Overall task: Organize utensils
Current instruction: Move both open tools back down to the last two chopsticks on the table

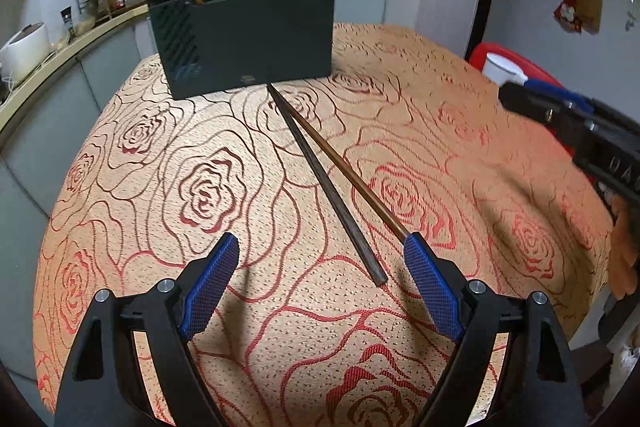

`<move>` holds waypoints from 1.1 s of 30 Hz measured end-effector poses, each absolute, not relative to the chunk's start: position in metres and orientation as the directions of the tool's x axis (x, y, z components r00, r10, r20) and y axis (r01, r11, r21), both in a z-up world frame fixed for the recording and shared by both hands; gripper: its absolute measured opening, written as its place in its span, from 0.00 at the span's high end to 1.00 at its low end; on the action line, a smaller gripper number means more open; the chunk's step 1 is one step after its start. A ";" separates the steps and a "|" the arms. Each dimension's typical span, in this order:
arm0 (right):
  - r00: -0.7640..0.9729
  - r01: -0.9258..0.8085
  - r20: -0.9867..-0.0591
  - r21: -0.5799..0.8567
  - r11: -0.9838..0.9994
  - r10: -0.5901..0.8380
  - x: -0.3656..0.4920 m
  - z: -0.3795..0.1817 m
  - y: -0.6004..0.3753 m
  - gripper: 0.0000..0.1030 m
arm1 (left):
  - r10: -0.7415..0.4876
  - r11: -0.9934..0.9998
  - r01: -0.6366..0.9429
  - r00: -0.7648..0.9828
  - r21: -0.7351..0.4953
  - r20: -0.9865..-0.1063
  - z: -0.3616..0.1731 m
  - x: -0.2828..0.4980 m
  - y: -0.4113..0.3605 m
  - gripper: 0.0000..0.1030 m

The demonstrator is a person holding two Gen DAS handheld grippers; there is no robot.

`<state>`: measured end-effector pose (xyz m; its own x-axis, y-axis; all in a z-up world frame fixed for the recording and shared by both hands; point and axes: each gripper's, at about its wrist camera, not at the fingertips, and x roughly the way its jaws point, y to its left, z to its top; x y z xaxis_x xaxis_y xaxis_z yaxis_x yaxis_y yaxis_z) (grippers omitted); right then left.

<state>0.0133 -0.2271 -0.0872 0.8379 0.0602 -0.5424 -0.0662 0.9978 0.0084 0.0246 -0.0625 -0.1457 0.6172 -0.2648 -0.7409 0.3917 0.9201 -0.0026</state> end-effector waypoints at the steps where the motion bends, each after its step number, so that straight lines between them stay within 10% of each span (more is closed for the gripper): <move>1: 0.837 -0.063 -0.543 0.010 0.998 0.058 0.014 -0.088 -0.228 0.56 | -0.259 0.920 0.393 0.612 0.002 -0.747 -0.147 0.026 -0.064 0.21; 33: 0.727 -0.312 -0.657 -0.056 0.948 0.200 -0.004 -0.151 -0.149 0.65 | -0.235 0.950 0.311 0.654 -0.029 -0.719 -0.152 0.026 -0.020 0.35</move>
<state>-0.0043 -0.1486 -0.1510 0.7268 0.1997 -0.6572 -0.3117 0.9485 -0.0565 0.0256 -0.0198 -0.1525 0.6538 -0.2354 -0.7191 0.3106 0.9501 -0.0287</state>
